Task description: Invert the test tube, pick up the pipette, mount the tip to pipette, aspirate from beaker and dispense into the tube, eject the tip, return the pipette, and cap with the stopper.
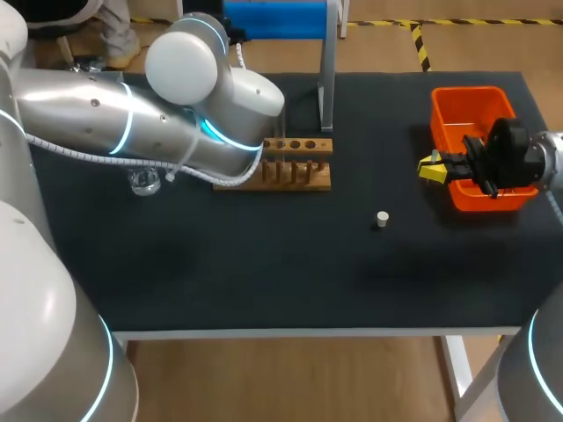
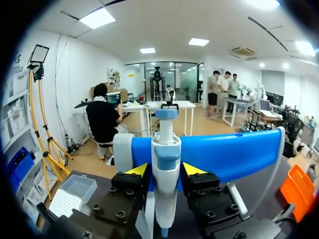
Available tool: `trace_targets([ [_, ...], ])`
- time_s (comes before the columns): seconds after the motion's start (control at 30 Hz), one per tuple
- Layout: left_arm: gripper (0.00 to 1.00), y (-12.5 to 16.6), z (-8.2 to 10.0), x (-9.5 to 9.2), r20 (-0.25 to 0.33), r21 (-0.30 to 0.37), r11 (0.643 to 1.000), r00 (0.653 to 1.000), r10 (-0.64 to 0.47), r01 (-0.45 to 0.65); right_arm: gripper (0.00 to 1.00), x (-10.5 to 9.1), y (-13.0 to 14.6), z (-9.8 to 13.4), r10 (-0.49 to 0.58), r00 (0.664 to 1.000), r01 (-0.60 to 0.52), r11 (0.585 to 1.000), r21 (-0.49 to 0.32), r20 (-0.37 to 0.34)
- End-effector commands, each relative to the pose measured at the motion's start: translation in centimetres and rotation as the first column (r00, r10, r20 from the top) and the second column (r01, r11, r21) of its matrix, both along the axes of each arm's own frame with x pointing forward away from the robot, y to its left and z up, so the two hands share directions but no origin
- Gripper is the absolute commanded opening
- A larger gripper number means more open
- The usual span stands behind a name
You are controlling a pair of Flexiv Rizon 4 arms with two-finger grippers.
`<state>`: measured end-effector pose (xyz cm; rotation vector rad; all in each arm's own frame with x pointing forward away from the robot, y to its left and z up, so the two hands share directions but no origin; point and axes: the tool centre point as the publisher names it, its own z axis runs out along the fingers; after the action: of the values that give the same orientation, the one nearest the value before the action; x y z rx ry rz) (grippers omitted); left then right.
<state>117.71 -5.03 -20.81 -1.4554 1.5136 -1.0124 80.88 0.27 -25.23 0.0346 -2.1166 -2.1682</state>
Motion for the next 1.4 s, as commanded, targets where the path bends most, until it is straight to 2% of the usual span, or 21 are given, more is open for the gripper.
trace_targets([
  [0.03,0.38,-0.1,-0.2,0.4,-0.002,0.000,1.000,1.000,0.001,-0.001,0.00,0.0,-0.1,0.0,0.001,1.000,-0.001,1.000,-0.001,0.001],
  [0.17,0.38,0.0,-0.3,0.4,-0.004,-0.002,1.000,1.000,0.002,-0.002,0.00,0.0,-0.1,0.0,0.001,1.000,-0.001,1.000,-0.001,0.001],
  [0.27,0.35,0.0,-0.3,0.4,-0.005,-0.003,1.000,1.000,0.003,-0.003,0.00,0.0,-0.1,0.0,0.001,1.000,-0.001,1.000,-0.001,0.001],
  [0.3,0.24,0.0,-0.3,0.4,-0.005,-0.003,1.000,1.000,0.003,-0.003,0.00,0.0,-0.1,0.0,0.001,1.000,-0.001,1.000,-0.001,0.001],
  [0.33,0.00,0.0,-0.3,0.4,-0.004,-0.004,1.000,1.000,0.004,-0.004,0.00,0.0,-0.1,0.0,0.001,1.000,-0.001,1.000,-0.001,0.001],
  [0.57,0.00,0.0,0.0,0.3,0.003,-0.004,1.000,1.000,0.006,-0.006,0.00,0.0,-0.1,0.0,0.001,1.000,-0.001,1.000,-0.001,0.001],
  [1.07,0.00,0.1,3.8,0.2,0.057,0.040,0.999,0.998,-0.003,0.001,0.00,0.0,-0.1,0.0,0.001,1.000,-0.001,1.000,-0.001,0.001],
  [1.2,0.00,-0.3,5.0,-0.8,0.079,0.061,0.997,0.995,-0.057,0.053,0.00,0.0,-0.1,0.0,0.001,1.000,-0.001,1.000,-0.001,0.001],
  [1.4,0.00,-0.6,7.1,-3.0,0.071,0.076,0.971,0.970,-0.234,0.228,0.00,0.0,-0.1,0.0,0.001,1.000,-0.001,1.000,-0.001,0.001],
])
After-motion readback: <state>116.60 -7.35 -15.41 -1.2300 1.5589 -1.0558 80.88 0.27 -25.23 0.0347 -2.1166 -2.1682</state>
